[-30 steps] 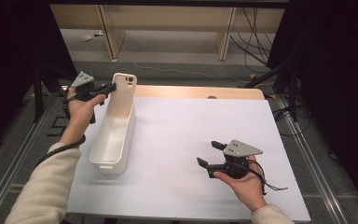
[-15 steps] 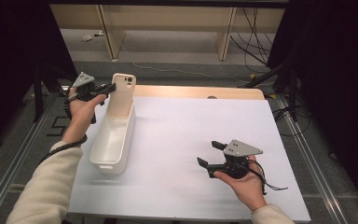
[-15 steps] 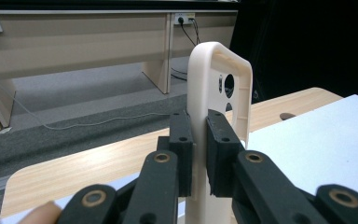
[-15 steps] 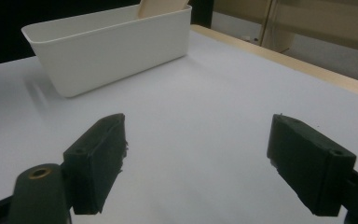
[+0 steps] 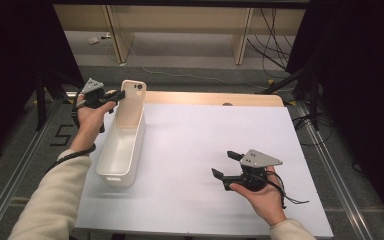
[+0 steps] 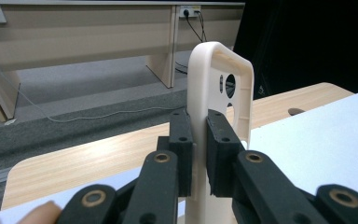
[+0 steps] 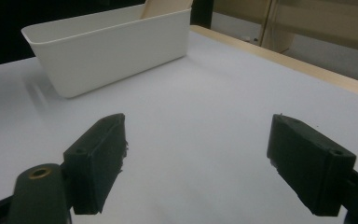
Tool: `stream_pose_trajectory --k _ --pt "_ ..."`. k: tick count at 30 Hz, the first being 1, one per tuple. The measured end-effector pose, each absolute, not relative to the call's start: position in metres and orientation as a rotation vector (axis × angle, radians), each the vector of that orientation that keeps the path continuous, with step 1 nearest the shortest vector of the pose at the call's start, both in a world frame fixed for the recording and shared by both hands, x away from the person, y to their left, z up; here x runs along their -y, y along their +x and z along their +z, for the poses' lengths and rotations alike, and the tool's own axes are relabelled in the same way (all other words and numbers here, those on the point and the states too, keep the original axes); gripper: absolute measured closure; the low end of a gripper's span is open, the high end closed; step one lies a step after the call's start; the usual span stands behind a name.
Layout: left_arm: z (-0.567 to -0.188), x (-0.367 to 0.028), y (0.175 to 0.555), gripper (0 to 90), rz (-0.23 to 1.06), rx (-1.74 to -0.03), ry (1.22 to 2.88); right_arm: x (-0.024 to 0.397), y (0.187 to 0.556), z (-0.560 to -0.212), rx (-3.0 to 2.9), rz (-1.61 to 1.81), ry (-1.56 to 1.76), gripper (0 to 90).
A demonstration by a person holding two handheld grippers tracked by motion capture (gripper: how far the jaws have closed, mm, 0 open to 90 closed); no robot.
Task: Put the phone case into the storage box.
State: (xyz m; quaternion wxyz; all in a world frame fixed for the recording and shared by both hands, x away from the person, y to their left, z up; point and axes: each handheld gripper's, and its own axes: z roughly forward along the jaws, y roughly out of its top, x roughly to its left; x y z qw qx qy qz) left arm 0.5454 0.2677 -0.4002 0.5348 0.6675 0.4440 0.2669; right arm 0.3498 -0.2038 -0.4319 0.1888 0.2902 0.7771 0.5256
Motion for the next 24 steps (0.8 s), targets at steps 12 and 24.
stream_pose_trajectory --k 12,24 --pt "-0.4029 -0.2722 0.548 81.8 0.638 -1.082 1.582 0.2035 0.3497 -0.4322 -2.2 1.455 0.811 20.8" --pt "-0.4051 -0.2721 0.5492 81.5 0.627 -1.089 1.578 0.2028 0.3496 -0.4327 -2.198 1.46 0.811 20.9"
